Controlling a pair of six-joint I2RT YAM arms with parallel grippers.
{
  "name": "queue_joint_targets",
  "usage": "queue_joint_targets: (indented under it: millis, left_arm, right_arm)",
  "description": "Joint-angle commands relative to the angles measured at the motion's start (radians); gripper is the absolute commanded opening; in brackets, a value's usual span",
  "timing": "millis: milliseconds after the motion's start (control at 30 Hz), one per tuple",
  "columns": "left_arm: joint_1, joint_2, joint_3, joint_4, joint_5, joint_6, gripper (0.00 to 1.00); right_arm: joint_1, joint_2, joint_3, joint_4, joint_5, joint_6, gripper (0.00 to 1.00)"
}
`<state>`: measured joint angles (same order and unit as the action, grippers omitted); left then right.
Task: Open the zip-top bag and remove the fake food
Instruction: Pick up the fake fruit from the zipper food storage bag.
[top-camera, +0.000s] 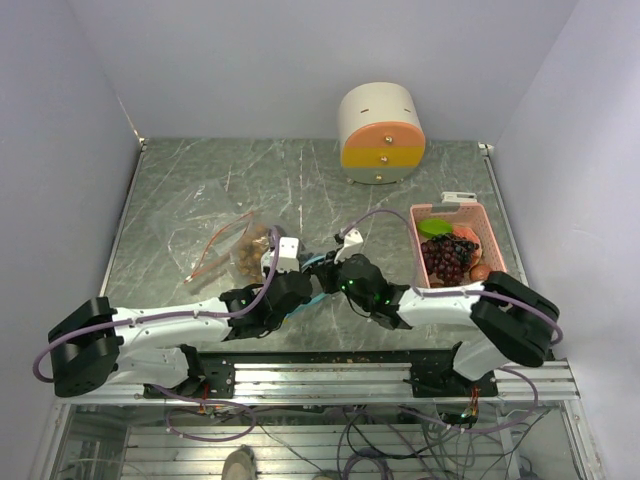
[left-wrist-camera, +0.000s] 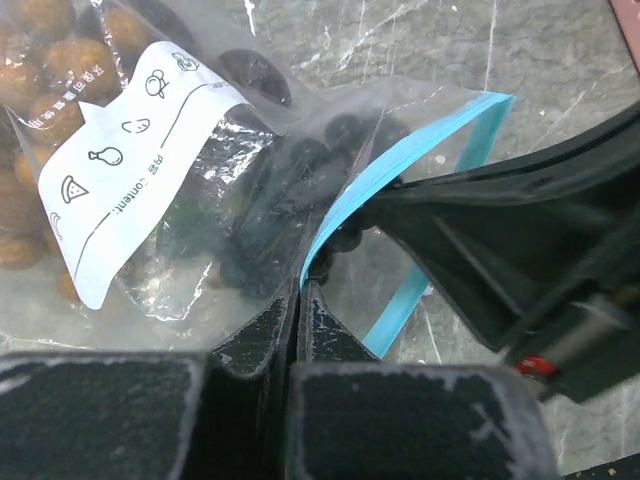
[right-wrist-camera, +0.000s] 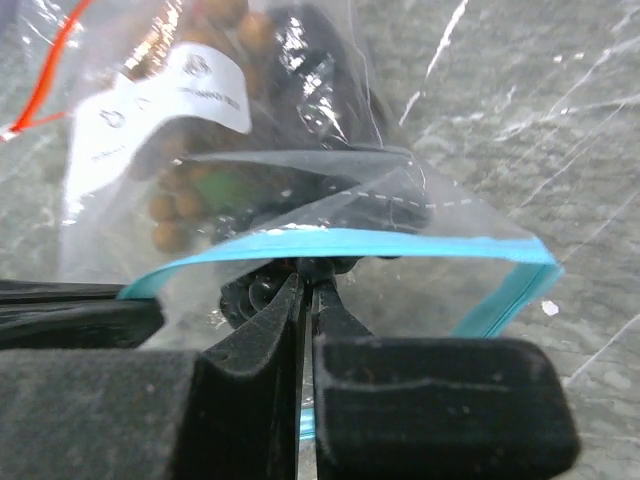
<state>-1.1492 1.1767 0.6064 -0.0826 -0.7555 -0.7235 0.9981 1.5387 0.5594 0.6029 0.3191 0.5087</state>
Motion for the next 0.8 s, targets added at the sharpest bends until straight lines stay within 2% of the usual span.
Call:
queue_joint_targets:
  millis: [0, 167, 533, 667, 767]
  left_arm:
    - [-0.007, 0.016, 0.018, 0.020, -0.017, -0.002, 0.07]
    - [-0.006, 0.009, 0.027, 0.017, -0.036, -0.006, 0.07]
    - [0.002, 0.048, 0.063, 0.019, -0.040, -0.020, 0.07]
    - [0.004, 0.054, 0.062, 0.021, -0.033, -0.021, 0.07]
    - [0.004, 0.048, 0.057, 0.024, -0.030, -0.021, 0.07]
  right_arm:
    - [0.002, -0.117, -0.022, -0.036, 0.019, -0.019, 0.00]
    - [0.001, -0.252, -0.044, -0.105, 0.030, -0.047, 0.00]
    - [-0.001, -0.656, -0.063, -0.362, 0.181, -0.117, 0.00]
    - [-0.007, -0.722, -0.016, -0.464, 0.293, -0.161, 0.00]
    - [-0.043, -0.703, 0.023, -0.523, 0.368, -0.193, 0.00]
